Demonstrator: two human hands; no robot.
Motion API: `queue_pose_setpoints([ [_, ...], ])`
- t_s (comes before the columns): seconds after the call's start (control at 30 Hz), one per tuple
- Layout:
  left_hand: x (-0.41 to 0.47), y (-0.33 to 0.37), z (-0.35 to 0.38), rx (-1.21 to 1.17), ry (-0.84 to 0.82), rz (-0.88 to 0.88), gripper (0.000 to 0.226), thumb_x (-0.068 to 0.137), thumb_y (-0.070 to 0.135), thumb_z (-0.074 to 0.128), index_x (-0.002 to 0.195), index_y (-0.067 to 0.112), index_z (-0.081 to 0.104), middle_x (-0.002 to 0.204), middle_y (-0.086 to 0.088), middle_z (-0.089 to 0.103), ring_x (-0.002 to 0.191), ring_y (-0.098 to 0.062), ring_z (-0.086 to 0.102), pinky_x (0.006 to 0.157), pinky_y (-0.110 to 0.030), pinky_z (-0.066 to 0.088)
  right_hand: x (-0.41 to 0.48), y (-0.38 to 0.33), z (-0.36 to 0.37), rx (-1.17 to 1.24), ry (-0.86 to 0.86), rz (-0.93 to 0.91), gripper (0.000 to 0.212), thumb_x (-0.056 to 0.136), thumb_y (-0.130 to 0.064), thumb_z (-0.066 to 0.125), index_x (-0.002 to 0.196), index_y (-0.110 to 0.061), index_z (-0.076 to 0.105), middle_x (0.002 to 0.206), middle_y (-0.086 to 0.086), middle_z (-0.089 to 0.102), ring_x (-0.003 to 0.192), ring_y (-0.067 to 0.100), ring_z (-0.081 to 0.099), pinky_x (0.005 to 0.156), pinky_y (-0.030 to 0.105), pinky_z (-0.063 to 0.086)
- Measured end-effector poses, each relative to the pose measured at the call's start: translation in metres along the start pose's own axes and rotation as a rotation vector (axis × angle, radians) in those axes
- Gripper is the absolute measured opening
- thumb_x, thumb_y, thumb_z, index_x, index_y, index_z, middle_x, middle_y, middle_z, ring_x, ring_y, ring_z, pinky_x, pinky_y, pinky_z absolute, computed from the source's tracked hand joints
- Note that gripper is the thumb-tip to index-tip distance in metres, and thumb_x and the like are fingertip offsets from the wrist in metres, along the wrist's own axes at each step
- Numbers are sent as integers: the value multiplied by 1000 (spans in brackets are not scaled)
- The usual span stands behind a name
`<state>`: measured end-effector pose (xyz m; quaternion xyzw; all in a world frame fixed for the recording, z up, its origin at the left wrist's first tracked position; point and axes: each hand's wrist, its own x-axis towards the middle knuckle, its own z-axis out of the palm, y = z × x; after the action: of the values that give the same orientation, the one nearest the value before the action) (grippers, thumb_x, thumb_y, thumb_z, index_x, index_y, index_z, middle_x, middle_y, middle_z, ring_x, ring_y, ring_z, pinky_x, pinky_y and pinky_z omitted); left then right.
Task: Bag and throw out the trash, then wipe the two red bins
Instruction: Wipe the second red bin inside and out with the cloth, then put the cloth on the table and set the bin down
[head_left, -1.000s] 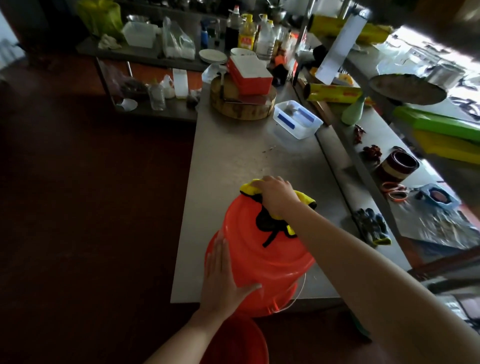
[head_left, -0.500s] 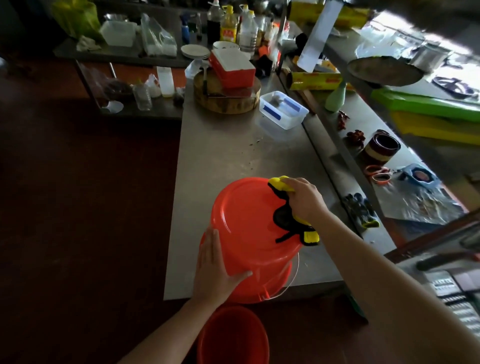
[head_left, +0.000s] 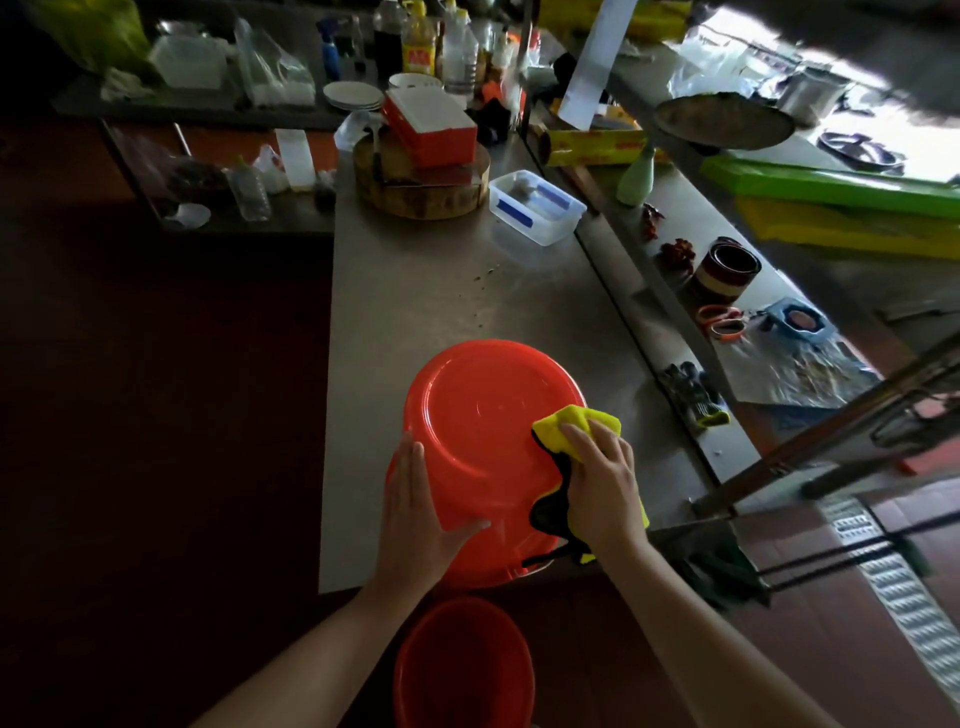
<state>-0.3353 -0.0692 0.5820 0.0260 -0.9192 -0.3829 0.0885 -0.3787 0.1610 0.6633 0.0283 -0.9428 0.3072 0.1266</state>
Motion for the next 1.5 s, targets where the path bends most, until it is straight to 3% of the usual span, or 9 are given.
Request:
queue_pose_setpoints([
  [0.27, -1, -13, -12, 36, -29, 116, 128, 74, 87, 57, 161, 20, -9, 169, -1, -10, 156, -20, 1, 119, -52, 27, -46, -31, 13, -91, 50, -140, 47, 87, 4, 72, 128, -17, 69, 136, 15, 59, 126, 42, 52, 100, 60, 49],
  [0.63, 9, -45, -24, -47, -163, 135, 125, 76, 80, 65, 160, 29, -13, 167, 13, -13, 155, -15, 6, 110, -49, 45, -30, -91, 35, -345, -109, -466, 62, 68, -15, 88, 127, -28, 70, 134, 7, 61, 120, 36, 58, 98, 55, 51],
  [0.8, 16, -43, -25, -89, -130, 178, 126, 71, 75, 74, 161, 31, -2, 168, 13, 6, 152, -10, 20, 110, -44, 46, 3, -121, 45, -390, -253, -538, 51, 82, -14, 73, 131, -28, 66, 137, 6, 57, 126, 37, 53, 100, 52, 47],
  [1.03, 8, -52, -28, 5, -149, 147, 116, 83, 59, 70, 160, 31, -12, 168, 11, -10, 155, -10, 3, 122, -34, 23, 62, -151, 66, -442, -413, -475, 46, 97, -18, 50, 140, -35, 56, 145, -1, 43, 135, 30, 34, 109, 44, 32],
  [1.17, 17, -45, -44, -91, -41, 42, 73, 101, 46, 49, 161, 28, 12, 166, 14, 5, 153, -5, 3, 124, -30, 17, 75, -146, 64, -295, -383, -451, 51, 94, -12, 57, 140, -34, 57, 147, -3, 47, 133, 28, 39, 105, 43, 37],
  [1.3, 47, -14, -74, -175, 111, -36, 45, 106, 33, 47, 149, 16, 46, 150, 0, 47, 140, -10, 37, 114, -23, 25, 79, -131, 52, -7, -264, -343, 49, 94, -6, 61, 140, -21, 60, 139, 5, 57, 124, 31, 52, 106, 36, 40],
  [1.37, 64, 11, -89, -319, 147, -62, 39, 106, 38, 47, 140, 20, 56, 135, 6, 58, 122, -3, 51, 103, -17, 37, 86, -130, 39, 142, -248, -243, 47, 92, -7, 66, 136, -23, 63, 134, -4, 61, 125, 22, 57, 107, 32, 43],
  [1.43, 82, 35, -98, -465, 112, -110, 32, 105, 40, 49, 130, 27, 63, 125, 12, 64, 111, 1, 60, 91, -7, 42, 91, -128, 24, 275, -185, -178, 43, 87, -11, 72, 125, -31, 65, 118, -26, 63, 113, 1, 61, 96, 12, 43],
  [1.5, 102, 58, -101, -624, 9, -138, 24, 106, 33, 49, 118, 26, 69, 116, 8, 71, 108, -9, 67, 93, -21, 50, 95, -124, 7, 308, -135, -101, 42, 84, -22, 76, 119, -41, 61, 100, -34, 62, 93, -13, 58, 77, -1, 38],
])
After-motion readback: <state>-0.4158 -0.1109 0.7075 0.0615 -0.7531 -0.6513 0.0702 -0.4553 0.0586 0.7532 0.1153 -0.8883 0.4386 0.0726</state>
